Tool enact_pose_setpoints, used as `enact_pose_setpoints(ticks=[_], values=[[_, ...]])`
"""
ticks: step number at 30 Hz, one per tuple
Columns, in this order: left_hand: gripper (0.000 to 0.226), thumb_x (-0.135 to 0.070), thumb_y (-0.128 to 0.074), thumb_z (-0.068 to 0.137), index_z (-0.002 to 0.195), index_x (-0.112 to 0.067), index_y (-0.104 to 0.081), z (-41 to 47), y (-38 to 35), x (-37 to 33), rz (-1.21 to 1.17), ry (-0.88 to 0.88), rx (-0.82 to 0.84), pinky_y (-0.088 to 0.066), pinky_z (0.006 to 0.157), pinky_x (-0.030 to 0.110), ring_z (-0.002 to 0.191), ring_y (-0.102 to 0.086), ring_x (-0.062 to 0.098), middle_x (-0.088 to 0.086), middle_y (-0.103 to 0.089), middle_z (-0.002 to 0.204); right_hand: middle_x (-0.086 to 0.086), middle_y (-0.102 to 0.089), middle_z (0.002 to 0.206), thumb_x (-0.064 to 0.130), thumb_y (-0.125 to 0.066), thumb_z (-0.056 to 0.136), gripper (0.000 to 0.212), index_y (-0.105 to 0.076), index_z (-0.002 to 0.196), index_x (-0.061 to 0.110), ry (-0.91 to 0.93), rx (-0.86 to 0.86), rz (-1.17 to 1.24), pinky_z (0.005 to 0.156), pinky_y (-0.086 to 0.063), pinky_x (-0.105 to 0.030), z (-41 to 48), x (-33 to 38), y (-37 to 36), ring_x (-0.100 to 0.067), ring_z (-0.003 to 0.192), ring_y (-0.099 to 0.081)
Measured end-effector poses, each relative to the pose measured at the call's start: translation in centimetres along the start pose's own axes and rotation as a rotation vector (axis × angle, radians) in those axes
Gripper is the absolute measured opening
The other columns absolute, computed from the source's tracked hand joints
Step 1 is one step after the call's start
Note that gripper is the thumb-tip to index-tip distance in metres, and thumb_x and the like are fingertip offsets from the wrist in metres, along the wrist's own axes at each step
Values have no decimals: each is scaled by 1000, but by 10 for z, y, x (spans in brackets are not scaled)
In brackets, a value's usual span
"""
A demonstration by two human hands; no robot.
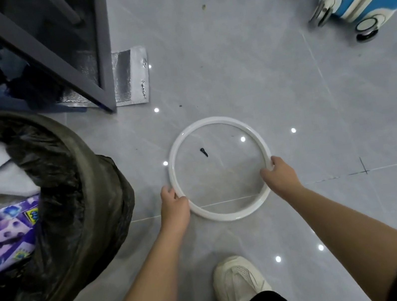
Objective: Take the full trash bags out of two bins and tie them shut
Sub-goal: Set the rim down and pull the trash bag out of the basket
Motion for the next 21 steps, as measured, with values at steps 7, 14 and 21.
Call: enact_pose_setpoints(ticks=[7, 14, 21], values=[[64, 8, -40, 91, 148, -7, -18, -44, 23, 2, -278, -20, -5, -40, 104, 39, 118, -50, 16, 7, -36, 149, -17, -47, 139, 17, -50, 87, 57, -37, 141, 4, 63, 5, -4, 102, -39, -41, -22, 28, -3, -34, 126, -46], [44, -3, -51, 93, 132, -23, -41, -104, 51, 6, -633, -45, 17, -47, 93, 37, 117, -54, 15, -2, -55, 129, -4, -54, 130, 18, -53, 91, 53, -40, 142, 14, 191, 363, 289, 101, -46, -42, -89, 107, -39, -19, 114, -54], [19, -7, -44, 93, 101, -13, -60, -142, 85, 0, -1129, -49, -31, -49, 83, 35, 105, -59, 16, 4, -63, 112, -9, -63, 111, 19, -52, 94, 19, -58, 110, 10, -9, 769, 598, 90, -53, -41, -148, 167, -64, -25, 104, -62]])
Point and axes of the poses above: each hand's wrist, its own z-axis towards the middle knuckle, its own y-axis out of the back of the hand, x = y × z, the point moved 1 cm from there along z, towards the middle knuckle
